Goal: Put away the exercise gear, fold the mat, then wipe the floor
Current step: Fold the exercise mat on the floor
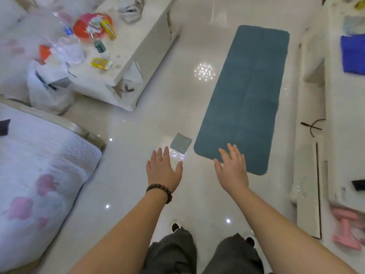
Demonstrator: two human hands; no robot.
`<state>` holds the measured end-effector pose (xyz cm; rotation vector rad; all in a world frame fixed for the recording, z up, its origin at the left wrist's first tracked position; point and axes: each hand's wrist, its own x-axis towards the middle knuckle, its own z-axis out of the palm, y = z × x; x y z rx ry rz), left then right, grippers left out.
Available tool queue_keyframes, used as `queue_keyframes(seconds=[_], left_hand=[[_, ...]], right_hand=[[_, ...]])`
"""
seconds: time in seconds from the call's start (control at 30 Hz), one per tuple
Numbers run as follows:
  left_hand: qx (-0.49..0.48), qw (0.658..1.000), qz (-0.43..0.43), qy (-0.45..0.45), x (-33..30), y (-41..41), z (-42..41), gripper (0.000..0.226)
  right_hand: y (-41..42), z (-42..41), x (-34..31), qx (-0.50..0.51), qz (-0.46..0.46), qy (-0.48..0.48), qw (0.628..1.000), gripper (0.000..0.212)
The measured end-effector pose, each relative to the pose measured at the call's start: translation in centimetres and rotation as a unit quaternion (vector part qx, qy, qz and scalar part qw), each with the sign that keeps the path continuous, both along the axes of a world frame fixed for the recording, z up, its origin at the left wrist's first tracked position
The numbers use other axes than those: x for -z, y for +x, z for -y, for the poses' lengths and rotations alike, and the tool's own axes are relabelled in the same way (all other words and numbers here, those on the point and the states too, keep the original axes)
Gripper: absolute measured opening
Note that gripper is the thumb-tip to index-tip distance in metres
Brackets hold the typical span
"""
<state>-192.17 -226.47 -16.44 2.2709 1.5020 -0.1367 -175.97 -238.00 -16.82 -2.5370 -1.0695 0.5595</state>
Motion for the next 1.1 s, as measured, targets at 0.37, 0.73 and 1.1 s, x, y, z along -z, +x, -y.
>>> queue_keyframes(seconds=[0.37,0.73,1.1], left_hand=[[0.025,0.999,0.021,0.006,0.1,-1.2,-13.8,0.070],[0.098,0.994,-0.034,0.021,0.6,9.9,-32.9,0.068],[0.172,0.983,-0.029,0.048,-1.8,24.8,-48.8,0.068]], right_hand=[[-0.6,-13.8,-0.5,-0.001,0.017,-0.012,1.000,0.046],[9.5,-27.5,2.4,0.091,-0.009,-0.036,0.995,0.046],[20.4,-39.1,0.2,0.139,-0.017,-0.040,0.989,0.046]])
